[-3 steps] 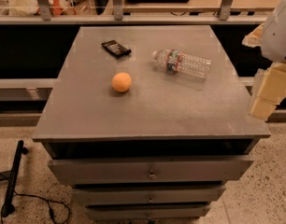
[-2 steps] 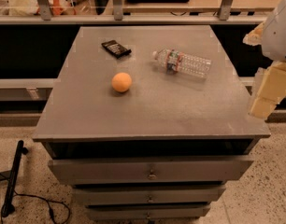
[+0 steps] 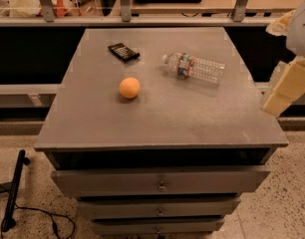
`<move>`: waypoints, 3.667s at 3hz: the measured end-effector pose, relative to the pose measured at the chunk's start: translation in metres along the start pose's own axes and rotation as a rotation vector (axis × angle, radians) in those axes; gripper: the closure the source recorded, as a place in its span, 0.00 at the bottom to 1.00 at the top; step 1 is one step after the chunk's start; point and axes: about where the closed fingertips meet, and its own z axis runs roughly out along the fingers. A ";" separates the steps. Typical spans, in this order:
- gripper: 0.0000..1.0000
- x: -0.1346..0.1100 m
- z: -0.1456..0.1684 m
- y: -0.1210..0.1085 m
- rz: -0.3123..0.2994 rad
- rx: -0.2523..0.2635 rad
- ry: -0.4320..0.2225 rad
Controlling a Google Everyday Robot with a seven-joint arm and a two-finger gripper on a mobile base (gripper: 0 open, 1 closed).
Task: Pick rxbar chocolate
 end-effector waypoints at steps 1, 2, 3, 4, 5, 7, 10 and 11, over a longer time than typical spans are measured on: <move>0.00 -0.006 -0.005 -0.021 0.083 0.096 -0.102; 0.00 -0.003 0.002 -0.041 0.199 0.148 -0.175; 0.00 0.002 0.018 -0.060 0.301 0.159 -0.245; 0.00 -0.003 0.044 -0.066 0.324 0.115 -0.302; 0.00 -0.019 0.067 -0.070 0.275 0.075 -0.376; 0.00 -0.099 0.106 -0.096 0.212 0.042 -0.497; 0.00 -0.126 0.133 -0.099 0.281 0.097 -0.673; 0.18 -0.146 0.151 -0.098 0.284 0.076 -0.761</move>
Offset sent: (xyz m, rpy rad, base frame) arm 0.0660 -0.0263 0.0087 0.3404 -0.2020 -0.3019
